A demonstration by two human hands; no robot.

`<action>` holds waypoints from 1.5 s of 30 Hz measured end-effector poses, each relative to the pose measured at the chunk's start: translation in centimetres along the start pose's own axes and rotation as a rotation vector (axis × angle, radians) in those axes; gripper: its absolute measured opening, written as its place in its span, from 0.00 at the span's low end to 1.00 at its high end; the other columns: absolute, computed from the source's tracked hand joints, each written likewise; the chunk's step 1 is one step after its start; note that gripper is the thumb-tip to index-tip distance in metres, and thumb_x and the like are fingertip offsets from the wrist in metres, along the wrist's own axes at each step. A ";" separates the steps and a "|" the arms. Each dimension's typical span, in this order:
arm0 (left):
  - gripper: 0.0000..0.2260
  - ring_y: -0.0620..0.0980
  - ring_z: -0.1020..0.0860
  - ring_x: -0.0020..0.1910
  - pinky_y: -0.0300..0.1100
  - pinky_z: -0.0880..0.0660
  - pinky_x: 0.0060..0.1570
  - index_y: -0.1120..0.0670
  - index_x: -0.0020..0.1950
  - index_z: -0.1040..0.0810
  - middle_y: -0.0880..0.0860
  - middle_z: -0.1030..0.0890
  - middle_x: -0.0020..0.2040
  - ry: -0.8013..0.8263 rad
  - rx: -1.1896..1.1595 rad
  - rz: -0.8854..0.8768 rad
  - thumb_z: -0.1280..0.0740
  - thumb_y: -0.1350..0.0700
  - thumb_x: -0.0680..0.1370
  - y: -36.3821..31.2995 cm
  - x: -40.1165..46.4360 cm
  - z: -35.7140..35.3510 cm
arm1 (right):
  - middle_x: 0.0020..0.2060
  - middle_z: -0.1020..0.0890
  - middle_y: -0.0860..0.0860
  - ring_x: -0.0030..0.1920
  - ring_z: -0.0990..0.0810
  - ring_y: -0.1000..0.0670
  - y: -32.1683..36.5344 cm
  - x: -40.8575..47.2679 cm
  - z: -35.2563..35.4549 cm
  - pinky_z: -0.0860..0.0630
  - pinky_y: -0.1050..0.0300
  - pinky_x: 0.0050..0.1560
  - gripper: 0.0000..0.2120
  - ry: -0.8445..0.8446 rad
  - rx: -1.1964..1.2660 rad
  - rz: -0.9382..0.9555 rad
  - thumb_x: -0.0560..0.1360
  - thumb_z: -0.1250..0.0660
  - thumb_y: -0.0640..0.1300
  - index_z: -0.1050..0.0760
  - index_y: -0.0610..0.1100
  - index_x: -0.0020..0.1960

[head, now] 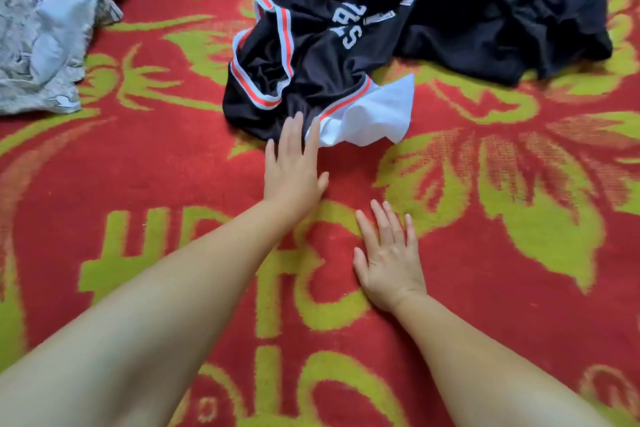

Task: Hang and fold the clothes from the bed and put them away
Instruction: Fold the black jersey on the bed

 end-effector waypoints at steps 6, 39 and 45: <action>0.13 0.55 0.34 0.70 0.50 0.45 0.71 0.54 0.58 0.24 0.57 0.23 0.62 -0.012 -0.229 -0.032 0.43 0.63 0.78 0.4 5.5 0.7 | 0.72 0.33 0.43 0.73 0.36 0.43 -0.4 0.5 -0.5 0.48 0.40 0.70 0.29 0.001 -0.042 0.013 0.74 0.48 0.54 0.32 0.44 0.72; 0.15 0.48 0.23 0.38 0.39 0.30 0.39 0.59 0.51 0.22 0.51 0.21 0.40 -0.041 -1.343 -0.169 0.32 0.46 0.77 -0.1 -26.0 39.1 | 0.28 0.26 0.53 0.27 0.30 0.57 15.5 -10.2 47.5 0.36 0.62 0.29 0.15 0.273 0.796 0.135 0.78 0.36 0.53 0.23 0.43 0.41; 0.15 0.40 0.22 0.58 0.37 0.25 0.56 0.41 0.60 0.22 0.40 0.19 0.57 0.297 -1.183 -0.294 0.29 0.47 0.74 -1.2 -28.4 40.2 | 0.28 0.18 0.52 0.25 0.21 0.56 15.3 -12.2 57.9 0.26 0.66 0.26 0.09 0.036 1.285 0.079 0.79 0.36 0.47 0.21 0.43 0.44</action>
Point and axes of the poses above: each hand's wrist, its own x-axis towards the middle knuckle, its own z-axis out of the back of the hand, y = z × x, the point moved 5 cm from there along x, towards the middle knuckle
